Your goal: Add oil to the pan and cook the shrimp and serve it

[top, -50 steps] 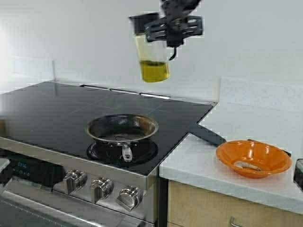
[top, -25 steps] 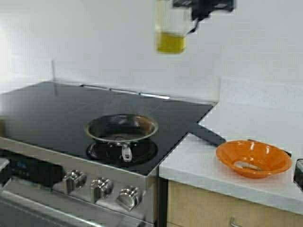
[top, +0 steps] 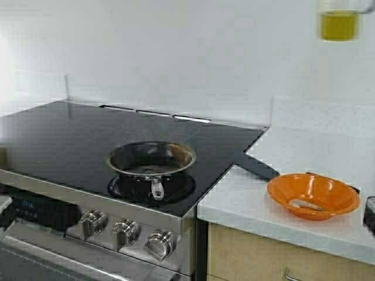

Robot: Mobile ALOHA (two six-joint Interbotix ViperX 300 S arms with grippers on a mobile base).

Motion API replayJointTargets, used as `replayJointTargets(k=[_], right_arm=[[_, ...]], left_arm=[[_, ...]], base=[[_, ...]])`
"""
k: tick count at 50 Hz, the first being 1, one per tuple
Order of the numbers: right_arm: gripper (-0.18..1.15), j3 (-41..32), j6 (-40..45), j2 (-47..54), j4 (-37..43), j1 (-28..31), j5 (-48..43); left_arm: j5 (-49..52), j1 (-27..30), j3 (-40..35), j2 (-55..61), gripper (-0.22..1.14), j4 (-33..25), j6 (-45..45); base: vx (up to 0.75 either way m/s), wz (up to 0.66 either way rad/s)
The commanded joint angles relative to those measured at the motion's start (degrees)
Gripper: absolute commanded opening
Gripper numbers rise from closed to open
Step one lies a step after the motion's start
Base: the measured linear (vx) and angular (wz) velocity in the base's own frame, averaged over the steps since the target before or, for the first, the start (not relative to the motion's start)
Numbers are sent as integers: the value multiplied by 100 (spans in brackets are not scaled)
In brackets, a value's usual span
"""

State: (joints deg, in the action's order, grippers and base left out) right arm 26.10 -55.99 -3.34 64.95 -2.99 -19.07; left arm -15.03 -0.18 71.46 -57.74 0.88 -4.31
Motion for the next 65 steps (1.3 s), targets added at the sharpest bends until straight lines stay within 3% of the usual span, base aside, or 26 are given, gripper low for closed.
replayJointTargets(k=[1,17,36,65], right_arm=[[7,-246,264,229,-220,-545,-141],[7,-817,1608,1916,-1714,-1248,-729],[7,-1635,4395,3604,-4096,-1942,-1239],[7,-2804,4377,5317,-4386,-2188,-1775]], left_arm=[[-26,-9,-44,35,3,0,18],[-35,-9,18,18,3,9,114],[-70,-9,105,53,3,26,141],[-79,-9,132,149,3,35,158]], base=[[0,0],[0,0],[0,0],[0,0]])
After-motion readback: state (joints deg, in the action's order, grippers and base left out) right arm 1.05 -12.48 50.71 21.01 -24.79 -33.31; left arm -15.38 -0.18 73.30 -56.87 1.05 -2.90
